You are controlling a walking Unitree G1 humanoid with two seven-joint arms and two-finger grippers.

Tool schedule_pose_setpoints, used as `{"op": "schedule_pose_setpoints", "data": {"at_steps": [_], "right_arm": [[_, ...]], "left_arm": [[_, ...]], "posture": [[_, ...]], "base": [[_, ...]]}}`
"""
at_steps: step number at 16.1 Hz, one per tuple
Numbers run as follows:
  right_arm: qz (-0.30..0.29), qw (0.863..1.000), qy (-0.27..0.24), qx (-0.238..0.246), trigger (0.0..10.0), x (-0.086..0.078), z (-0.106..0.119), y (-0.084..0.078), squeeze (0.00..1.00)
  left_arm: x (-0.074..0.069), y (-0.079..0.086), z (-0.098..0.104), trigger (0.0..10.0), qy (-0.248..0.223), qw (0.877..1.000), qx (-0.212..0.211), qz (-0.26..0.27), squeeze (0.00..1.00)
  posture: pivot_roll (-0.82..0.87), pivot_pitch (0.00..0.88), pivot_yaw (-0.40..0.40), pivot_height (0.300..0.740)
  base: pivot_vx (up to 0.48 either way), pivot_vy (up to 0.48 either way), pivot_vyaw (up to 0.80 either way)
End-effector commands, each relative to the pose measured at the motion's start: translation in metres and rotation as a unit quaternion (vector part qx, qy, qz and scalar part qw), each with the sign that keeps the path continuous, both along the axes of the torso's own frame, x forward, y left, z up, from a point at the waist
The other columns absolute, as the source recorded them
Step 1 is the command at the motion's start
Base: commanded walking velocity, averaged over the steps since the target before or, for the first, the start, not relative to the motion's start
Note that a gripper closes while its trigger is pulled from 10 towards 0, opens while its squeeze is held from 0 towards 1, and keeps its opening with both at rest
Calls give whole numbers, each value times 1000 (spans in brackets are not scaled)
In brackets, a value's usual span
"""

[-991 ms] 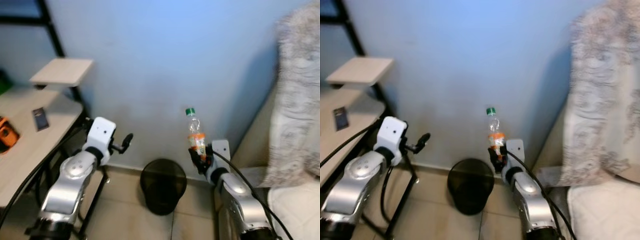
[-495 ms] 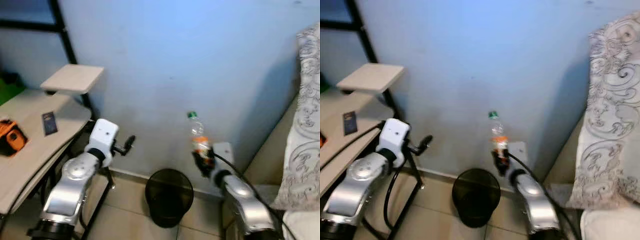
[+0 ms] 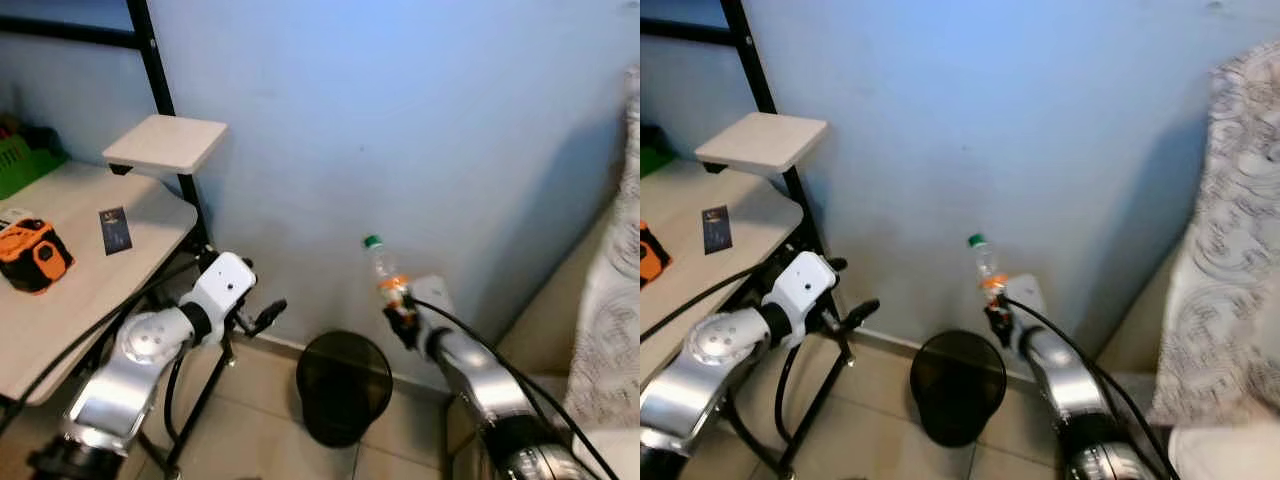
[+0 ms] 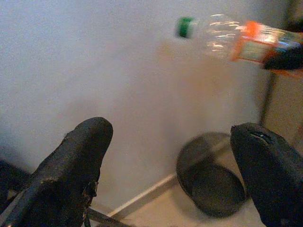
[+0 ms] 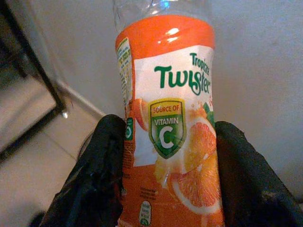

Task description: Clean up the room

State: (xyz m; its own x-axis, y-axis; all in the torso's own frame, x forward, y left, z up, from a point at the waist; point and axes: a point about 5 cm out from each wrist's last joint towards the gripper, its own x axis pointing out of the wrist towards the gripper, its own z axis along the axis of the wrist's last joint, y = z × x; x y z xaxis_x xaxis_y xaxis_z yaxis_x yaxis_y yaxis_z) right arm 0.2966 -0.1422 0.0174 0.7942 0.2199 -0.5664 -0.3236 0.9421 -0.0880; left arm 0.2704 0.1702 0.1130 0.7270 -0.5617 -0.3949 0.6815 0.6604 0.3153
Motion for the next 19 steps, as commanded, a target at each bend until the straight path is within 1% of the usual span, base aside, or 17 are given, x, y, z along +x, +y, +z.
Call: {"op": "schedule_pose_setpoints", "data": {"at_steps": [1, 3, 5, 9, 10, 11, 13, 17, 19], "right_arm": [[10, 1000, 2, -17, 10000, 3, -2, 3, 0], [17, 999, 5, -47, 10000, 15, 2, 9, 0], [21, 997, 7, -79, 10000, 21, 4, 11, 0], [29, 993, -8, -116, 10000, 30, 7, 14, 4], [27, 992, -9, -120, 10000, 30, 8, 13, 871], [26, 993, -10, -111, 10000, 30, 8, 15, 1000], [31, 995, -9, -96, 10000, 30, 7, 19, 1000], [43, 997, -2, -61, 10000, 26, 3, 26, 1000], [39, 999, 7, -25, 10000, 22, -1, 30, 1000]], "left_arm": [[2, -1, 3, 10000, -1, 999, 15, -30, 0], [-2, 2, 1, 10000, 15, 996, 51, -71, 0], [-3, 4, 3, 10000, 21, 995, 59, -83, 0], [-4, 4, 4, 10000, 24, 993, 58, -103, 0], [-3, 2, 5, 10000, 23, 993, 51, -107, 0], [-3, 0, 8, 10000, 22, 993, 37, -112, 0], [-4, -4, 10, 10000, 26, 992, 23, -123, 0], [-5, -6, 10, 10000, 25, 991, 21, -126, 0], [-7, -6, 9, 10000, 27, 991, 19, -127, 0]], "posture": [[11, 0, 6, 740], [19, 0, 7, 740], [25, 0, 1, 740], [30, 0, -2, 740], [26, 0, 0, 740], [22, 0, 4, 740], [18, 0, 6, 740], [19, 0, 6, 740], [17, 0, 7, 740]], "base": [[0, 0, 0], [0, 0, 0], [0, 0, 0], [0, 0, 0], [0, 0, 0], [0, 0, 0], [0, 0, 0], [0, 0, 0], [0, 0, 0]]}}
